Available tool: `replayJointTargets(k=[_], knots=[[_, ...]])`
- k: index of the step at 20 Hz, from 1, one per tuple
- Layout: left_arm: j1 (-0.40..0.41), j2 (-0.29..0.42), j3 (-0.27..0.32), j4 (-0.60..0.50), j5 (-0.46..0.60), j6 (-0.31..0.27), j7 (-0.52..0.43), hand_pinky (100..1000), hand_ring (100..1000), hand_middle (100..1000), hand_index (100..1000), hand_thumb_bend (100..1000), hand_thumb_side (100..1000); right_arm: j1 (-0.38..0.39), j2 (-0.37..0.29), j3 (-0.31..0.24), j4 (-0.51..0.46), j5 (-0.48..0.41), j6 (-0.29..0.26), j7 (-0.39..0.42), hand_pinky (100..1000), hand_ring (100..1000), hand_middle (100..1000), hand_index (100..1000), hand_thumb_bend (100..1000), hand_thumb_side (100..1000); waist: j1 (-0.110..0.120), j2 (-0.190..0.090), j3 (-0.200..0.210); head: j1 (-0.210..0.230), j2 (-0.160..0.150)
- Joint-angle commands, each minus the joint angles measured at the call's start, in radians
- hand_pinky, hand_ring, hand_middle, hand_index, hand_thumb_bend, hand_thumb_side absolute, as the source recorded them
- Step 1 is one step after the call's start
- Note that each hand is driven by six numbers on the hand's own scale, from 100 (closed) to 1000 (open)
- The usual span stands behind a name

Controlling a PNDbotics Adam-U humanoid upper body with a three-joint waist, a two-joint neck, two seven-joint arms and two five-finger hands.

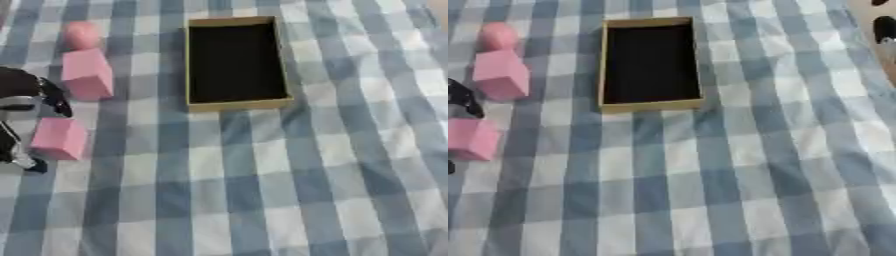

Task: Pick up objects on the table and place them in the box.

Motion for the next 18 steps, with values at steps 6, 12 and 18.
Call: replayJointTargets(k=[6,12,18], knots=[[-0.021,0.019,0.001,-0.012,-0.003,0.031,0.019,627,660,562,697,559,139,-0.013,-0.017,-0.015,-0.013,-0.008,-0.002,0.013,958,993,946,680,100,100,-0.001,-0.020,0.003,-0.003,-0.011],[-0.022,0.017,0.003,-0.041,0.006,0.056,0.018,593,630,541,677,483,262,-0.014,-0.014,-0.017,-0.013,-0.007,-0.002,0.015,957,993,947,680,100,100,0.000,-0.022,0.004,-0.004,-0.013],[-0.022,0.014,0.000,-0.043,0.006,0.085,-0.004,551,589,505,639,416,291,-0.013,-0.012,-0.018,-0.012,-0.007,-0.001,0.017,956,992,946,681,100,100,0.000,-0.023,0.002,-0.009,-0.014]])
